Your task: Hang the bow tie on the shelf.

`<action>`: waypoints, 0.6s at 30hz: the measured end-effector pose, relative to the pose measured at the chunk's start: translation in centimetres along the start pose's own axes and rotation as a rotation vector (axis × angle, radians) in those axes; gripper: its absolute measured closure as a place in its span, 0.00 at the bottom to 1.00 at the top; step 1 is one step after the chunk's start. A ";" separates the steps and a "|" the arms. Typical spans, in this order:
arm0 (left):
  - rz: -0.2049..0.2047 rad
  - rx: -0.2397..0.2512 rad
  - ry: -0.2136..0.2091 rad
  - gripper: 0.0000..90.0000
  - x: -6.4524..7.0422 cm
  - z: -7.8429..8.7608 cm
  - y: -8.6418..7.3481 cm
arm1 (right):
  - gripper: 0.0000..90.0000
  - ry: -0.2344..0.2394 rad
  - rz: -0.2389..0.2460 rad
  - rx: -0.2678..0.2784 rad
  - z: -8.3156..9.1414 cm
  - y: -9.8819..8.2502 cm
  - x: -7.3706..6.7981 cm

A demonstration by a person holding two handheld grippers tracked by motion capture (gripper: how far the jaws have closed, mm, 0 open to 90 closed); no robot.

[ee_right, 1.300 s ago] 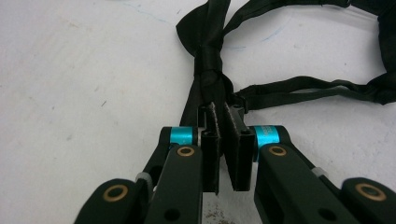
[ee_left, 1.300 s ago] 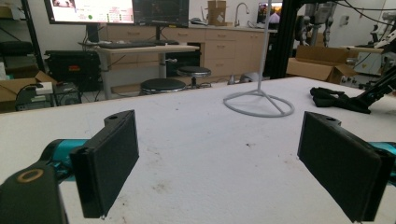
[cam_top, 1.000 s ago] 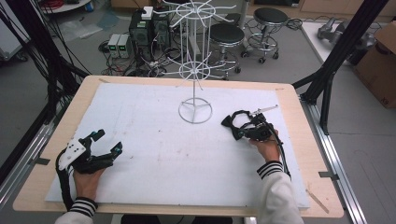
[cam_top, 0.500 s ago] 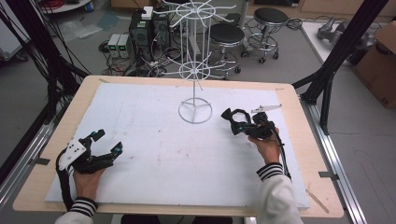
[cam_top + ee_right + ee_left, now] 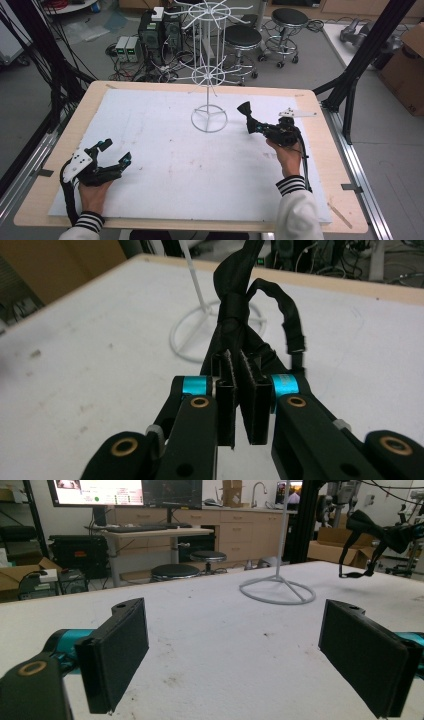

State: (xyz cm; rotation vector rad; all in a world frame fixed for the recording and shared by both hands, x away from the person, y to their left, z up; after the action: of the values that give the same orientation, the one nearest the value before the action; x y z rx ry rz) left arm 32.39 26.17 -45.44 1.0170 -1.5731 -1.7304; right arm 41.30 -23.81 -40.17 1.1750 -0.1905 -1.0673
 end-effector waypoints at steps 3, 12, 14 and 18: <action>0.000 0.000 0.000 0.14 0.0 0.0 0.0 | 0.95 0.045 -0.048 0.071 0.7 0.6 -0.2; 0.003 0.001 0.003 0.15 0.0 0.0 0.0 | 0.95 0.092 -0.108 0.192 2.5 2.0 -0.3; 0.002 0.001 0.003 0.15 0.0 0.0 0.0 | 0.95 0.089 -0.110 0.197 2.7 2.2 -0.3; 0.003 0.002 0.003 0.14 0.0 0.0 0.0 | 0.95 0.101 -0.100 0.230 3.6 3.5 -0.8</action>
State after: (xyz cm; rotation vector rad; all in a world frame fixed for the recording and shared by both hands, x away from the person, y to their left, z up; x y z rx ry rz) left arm 32.43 26.16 -45.42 1.0170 -1.5739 -1.7245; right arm 40.65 -25.62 -35.44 1.4551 -0.1801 -1.0904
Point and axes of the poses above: each handheld gripper's, and its own axes: z roughly backward along the jaws, y roughly out of its top, x roughly to its right, the point moved 5 cm from there along -z, roughly forward along the jaws, and after that the axes turned 10 degrees about -z, right-handed, at the moved point
